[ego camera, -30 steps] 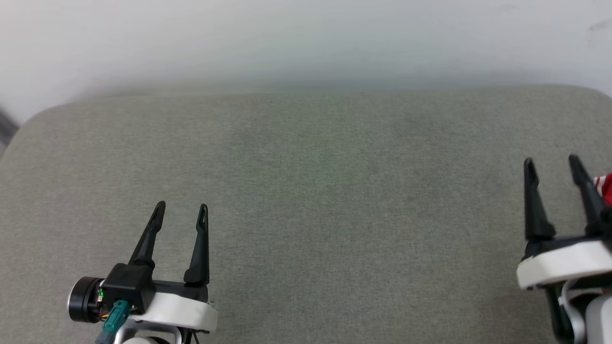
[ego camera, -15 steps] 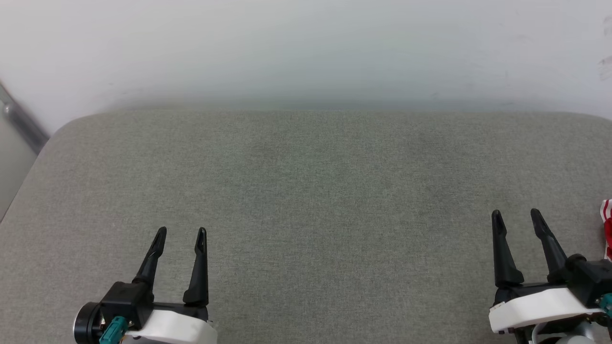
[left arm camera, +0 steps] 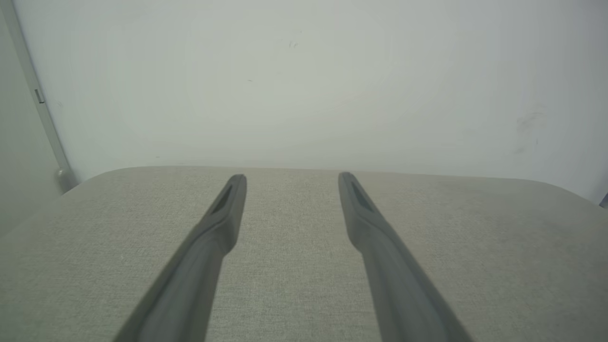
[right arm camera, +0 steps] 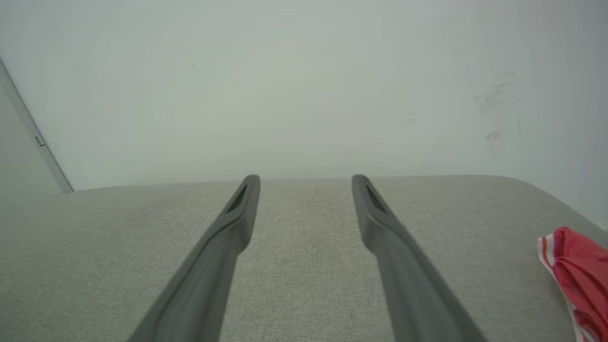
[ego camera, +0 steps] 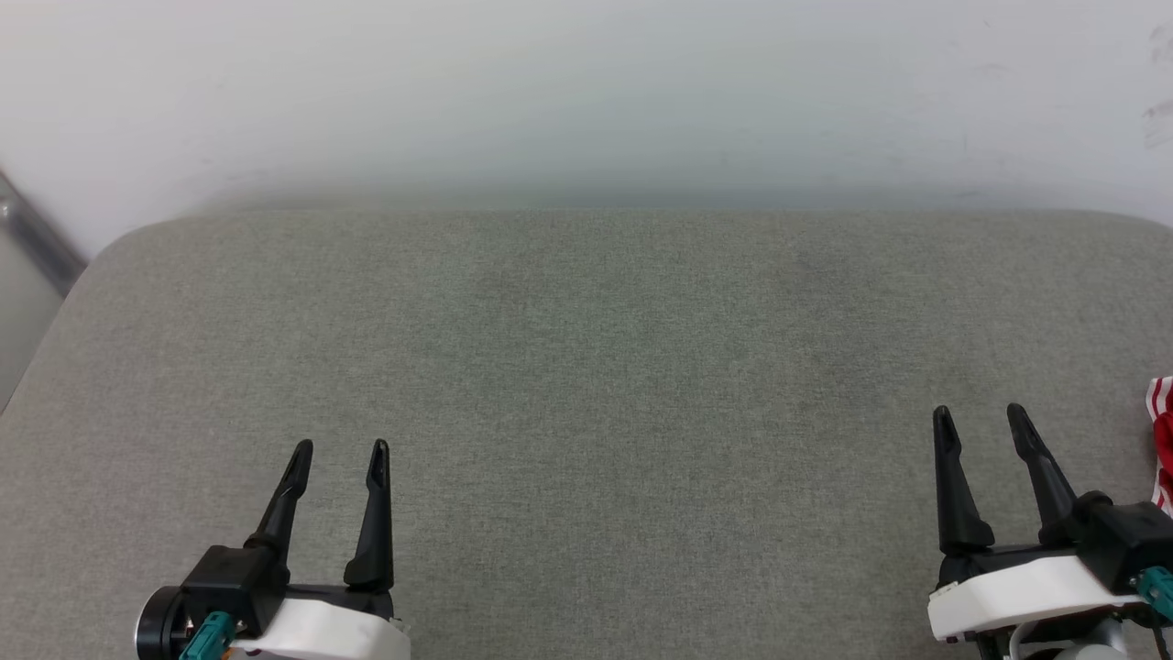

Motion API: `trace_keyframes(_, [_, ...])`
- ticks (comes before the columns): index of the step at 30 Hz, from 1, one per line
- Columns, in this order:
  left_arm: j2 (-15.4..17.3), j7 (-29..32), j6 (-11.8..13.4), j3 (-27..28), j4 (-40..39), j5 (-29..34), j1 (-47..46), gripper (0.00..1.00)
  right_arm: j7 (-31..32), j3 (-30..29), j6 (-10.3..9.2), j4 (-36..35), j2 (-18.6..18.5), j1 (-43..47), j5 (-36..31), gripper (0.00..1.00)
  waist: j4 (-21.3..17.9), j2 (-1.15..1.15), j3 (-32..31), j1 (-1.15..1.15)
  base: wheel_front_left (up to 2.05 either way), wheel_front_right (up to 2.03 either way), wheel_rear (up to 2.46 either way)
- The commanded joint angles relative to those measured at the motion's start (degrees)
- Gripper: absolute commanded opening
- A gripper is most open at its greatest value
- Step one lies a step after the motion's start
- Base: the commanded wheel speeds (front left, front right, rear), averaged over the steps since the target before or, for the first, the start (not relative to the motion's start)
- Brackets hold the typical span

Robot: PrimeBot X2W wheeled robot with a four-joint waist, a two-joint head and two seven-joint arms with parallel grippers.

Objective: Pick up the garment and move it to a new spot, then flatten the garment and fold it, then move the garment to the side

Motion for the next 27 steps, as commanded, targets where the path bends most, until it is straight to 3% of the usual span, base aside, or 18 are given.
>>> trace_keyframes(1, [-0.05,-0.13,-0.2,0.31,-0.05,0.37,0.04,1.0,-0.37,-0.02,-0.02,0.02,0.27,-0.57,-0.1,1.0,-0.04,0.0,0.09,0.0,0.0,0.0,0.0])
trace_keyframes(8, [-0.16,-0.13,-0.21,1.16,-0.54,-0.36,0.19,1.0,-0.84,0.19,-0.02,-0.19,0.31,-0.94,0.0,1.0,-0.13,0.0,0.42,0.0,0.0,0.0,0.0])
trace_keyframes(9, [-0.09,0.0,-0.08,1.05,-0.21,-0.39,0.04,0.0,-0.53,0.11,0.0,0.13,0.06,-0.09,0.04,0.0,-0.14,0.0,0.42,0.0,0.0,0.0,0.0])
trace_keyframes(11, [-0.14,0.04,-0.08,0.97,0.83,-0.49,0.46,0.0,-0.42,0.17,0.0,1.17,0.07,0.46,0.15,0.0,-0.15,0.0,0.42,0.0,0.0,0.0,0.0])
trace_keyframes(27, [0.76,3.64,-0.07,0.87,3.32,-19.02,-1.54,0.0,3.96,-0.74,0.0,2.74,0.1,-0.94,17.86,0.0,-0.52,0.0,0.24,0.0,0.0,0.0,0.0])
